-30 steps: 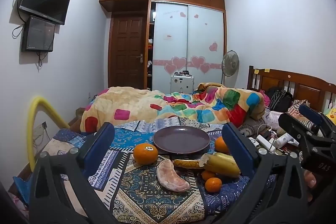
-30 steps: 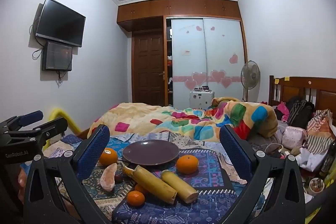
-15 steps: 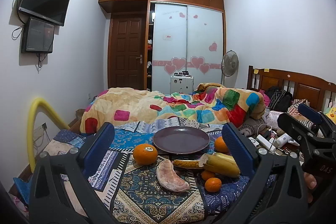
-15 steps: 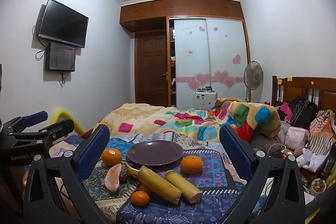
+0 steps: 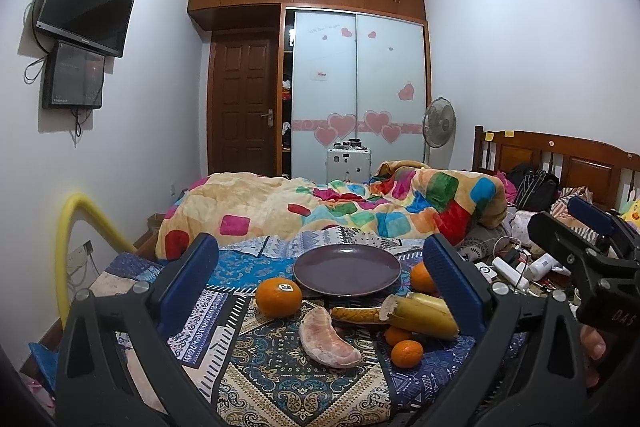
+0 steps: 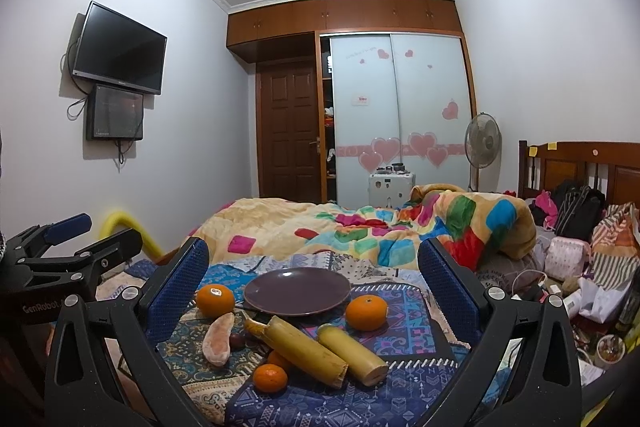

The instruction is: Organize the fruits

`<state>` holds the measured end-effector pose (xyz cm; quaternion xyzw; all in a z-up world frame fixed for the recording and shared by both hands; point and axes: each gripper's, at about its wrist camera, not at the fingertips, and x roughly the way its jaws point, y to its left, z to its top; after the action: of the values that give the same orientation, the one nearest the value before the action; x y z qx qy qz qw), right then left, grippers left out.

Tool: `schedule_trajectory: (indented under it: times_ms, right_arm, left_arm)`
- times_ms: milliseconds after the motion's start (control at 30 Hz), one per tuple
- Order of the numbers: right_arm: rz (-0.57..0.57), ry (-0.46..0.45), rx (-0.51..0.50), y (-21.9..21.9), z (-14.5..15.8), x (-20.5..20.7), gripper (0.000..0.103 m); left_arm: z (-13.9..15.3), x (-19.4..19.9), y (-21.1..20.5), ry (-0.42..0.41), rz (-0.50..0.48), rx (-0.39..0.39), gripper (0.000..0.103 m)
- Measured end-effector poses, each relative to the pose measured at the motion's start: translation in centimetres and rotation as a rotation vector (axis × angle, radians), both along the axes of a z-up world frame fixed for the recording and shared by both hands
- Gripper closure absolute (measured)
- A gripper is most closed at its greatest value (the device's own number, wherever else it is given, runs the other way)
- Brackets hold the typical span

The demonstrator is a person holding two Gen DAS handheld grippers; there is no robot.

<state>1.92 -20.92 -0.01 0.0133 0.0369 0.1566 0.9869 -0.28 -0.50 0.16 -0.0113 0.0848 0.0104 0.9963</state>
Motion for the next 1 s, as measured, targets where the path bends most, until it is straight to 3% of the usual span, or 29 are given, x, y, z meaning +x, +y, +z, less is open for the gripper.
schedule_trajectory:
  times_ms: [1000]
  right_arm:
    - [0.006,0.011,0.013,-0.01,-0.02,0.09,0.0]
  left_arm:
    - [-0.2,0.1,-0.1,-0.009,0.006,0.007,0.0]
